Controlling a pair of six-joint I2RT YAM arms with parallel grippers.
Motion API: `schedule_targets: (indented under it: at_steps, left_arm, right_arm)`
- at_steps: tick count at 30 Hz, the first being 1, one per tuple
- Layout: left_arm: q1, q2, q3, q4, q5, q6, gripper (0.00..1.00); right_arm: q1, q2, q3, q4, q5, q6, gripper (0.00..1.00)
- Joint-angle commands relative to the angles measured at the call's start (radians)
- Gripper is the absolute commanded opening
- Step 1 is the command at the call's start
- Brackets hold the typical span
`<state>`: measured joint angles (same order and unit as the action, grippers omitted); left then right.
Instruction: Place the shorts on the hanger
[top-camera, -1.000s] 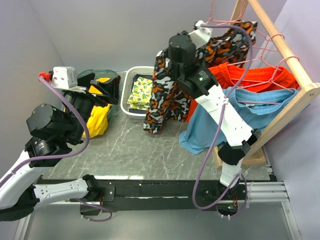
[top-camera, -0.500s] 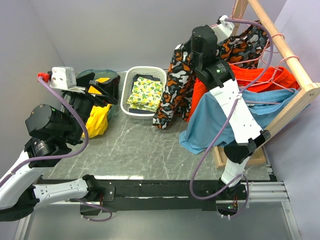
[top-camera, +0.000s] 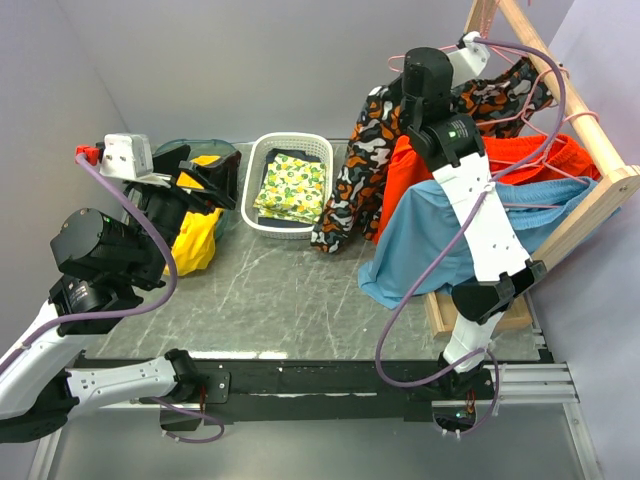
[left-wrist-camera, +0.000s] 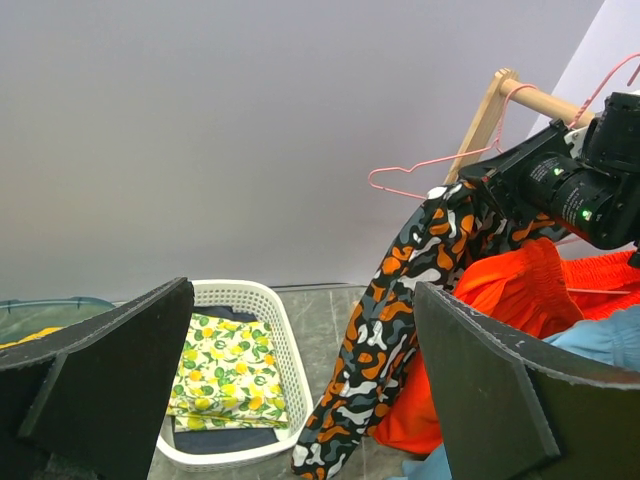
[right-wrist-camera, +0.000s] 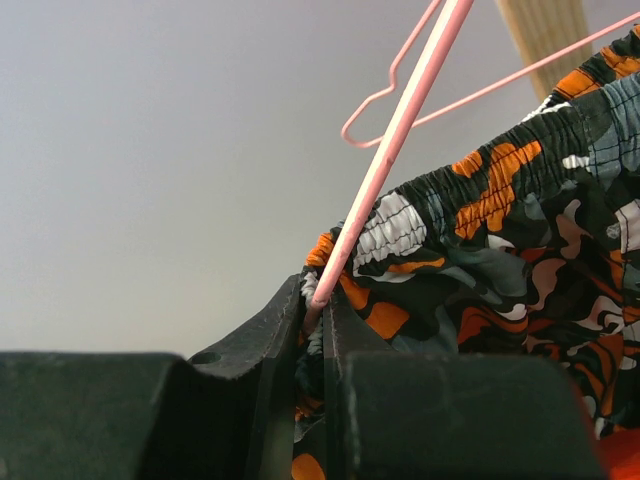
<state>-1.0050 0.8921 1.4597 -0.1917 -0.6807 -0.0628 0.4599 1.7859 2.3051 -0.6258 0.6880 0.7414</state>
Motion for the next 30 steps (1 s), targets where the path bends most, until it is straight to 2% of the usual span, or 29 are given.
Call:
schedule_targets:
  at_steps: [1, 14, 30]
  left_arm:
    - [-0.001, -0.002, 0.019, 0.023, 0.012, 0.026, 0.96]
    - [-0.001, 0.008, 0.007, 0.037, 0.018, 0.037, 0.96]
    - [-0.001, -0.002, -0.01, 0.043, 0.024, 0.038, 0.97]
  right_arm:
    - [-0.039, -0.003, 0.031, 0.012, 0.025, 0.022, 0.0]
    - [-0.081, 0.027, 0.045, -0.015, 0.076, 0.018, 0.0]
    - [-0.124, 0.001, -0.044, -0.049, 0.093, 0.082, 0.0]
